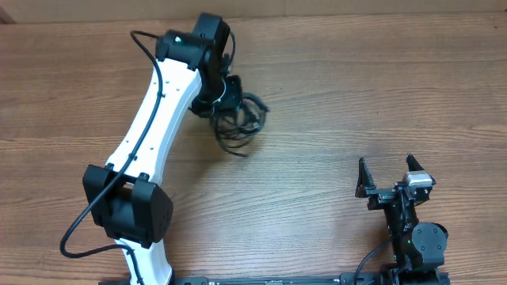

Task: Untangle cables
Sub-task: 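Lift the grasped cable strand upward with the left gripper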

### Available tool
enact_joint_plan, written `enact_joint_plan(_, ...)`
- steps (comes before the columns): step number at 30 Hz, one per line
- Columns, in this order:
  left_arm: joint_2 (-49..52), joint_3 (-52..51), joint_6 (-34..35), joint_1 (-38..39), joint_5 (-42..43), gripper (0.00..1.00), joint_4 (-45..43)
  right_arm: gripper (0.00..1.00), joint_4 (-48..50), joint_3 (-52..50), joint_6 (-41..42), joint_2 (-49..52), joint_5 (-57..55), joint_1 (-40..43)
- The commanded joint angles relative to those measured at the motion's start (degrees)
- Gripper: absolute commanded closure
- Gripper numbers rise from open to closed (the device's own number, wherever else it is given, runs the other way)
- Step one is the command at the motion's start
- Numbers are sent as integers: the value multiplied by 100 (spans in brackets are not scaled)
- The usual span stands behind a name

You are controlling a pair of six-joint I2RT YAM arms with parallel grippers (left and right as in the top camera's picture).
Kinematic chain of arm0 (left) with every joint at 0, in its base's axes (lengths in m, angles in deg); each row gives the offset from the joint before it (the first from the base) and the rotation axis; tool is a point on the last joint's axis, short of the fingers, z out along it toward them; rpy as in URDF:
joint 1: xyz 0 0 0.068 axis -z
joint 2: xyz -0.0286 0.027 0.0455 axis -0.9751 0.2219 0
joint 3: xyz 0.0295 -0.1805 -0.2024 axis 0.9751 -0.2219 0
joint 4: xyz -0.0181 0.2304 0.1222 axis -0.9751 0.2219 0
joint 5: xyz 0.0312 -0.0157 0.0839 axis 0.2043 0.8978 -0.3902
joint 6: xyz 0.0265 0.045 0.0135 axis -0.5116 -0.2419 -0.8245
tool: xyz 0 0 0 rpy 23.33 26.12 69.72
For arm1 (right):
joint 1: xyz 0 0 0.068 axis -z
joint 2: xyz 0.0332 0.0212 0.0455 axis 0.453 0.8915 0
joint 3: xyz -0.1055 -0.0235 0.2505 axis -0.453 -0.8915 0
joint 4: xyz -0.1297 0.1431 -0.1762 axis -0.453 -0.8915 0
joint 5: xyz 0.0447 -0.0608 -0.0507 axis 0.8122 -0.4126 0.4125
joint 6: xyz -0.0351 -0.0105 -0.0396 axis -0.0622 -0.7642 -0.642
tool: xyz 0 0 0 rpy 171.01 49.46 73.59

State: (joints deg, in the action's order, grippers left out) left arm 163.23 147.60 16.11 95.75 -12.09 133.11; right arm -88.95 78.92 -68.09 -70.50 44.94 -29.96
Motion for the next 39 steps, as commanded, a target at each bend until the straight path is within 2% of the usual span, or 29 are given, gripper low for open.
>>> enact_joint_plan(1,-48,286,297,55,-35,96,431,0,31,-59,-7,-4,-2,11)
enact_joint_plan(3,-48,352,321,63,68,96,667,0,31,-59,-7,-4,-2,11)
enact_joint_plan(6,-48,413,-437,-20,1523,96,675,0,28,-59,-7,-4,-2,11)
enact_joint_plan(8,-48,413,-546,-125,1978,96,656,0,31,-59,-4,-4,-2,11)
enact_joint_plan(9,-48,413,-424,-164,1801,96,658,0,31,-59,-7,-4,-2,11)
enact_joint_plan(12,-48,413,579,-173,74,96,986,0,31,-59,-7,-4,-2,11)
enact_joint_plan(13,-48,413,658,-149,-52,96,1139,0,31,-59,-7,-4,-2,11)
enact_joint_plan(15,-48,415,208,-127,608,96,1235,0,31,-59,-7,-4,-2,11)
enact_joint_plan(18,-48,417,-835,-179,2570,96,1167,0,31,-59,-7,-4,-2,11)
enact_joint_plan(20,-48,415,-990,-229,2986,96,1069,0,31,-59,-7,-4,-2,11)
enact_joint_plan(22,-46,413,-728,-227,2238,96,901,0,31,-59,-7,-4,-2,11)
enact_joint_plan(24,-42,393,514,-109,-4,96,957,0,31,-59,-7,-4,-2,11)
enact_joint_plan(25,-37,393,1027,-35,-813,96,1095,0,31,-59,-7,-4,-2,11)
enact_joint_plan(26,-35,393,1213,44,-1233,96,1209,0,31,-59,-4,-4,-2,11)
enact_joint_plan(28,-37,417,828,133,-898,96,1228,0,31,-59,-4,-4,-2,11)
enact_joint_plan(32,-37,511,-699,98,1775,96,1040,0,28,-59,-7,-4,-2,11)
enact_joint_plan(34,-37,511,-831,24,2361,96,909,0,31,-59,-7,-4,-2,11)
enact_joint_plan(36,-37,505,-647,-7,1921,96,732,0,31,-59,-4,-4,-2,11)
enact_joint_plan(39,-35,501,542,61,262,96,879,0,31,-59,-4,-4,-2,11)
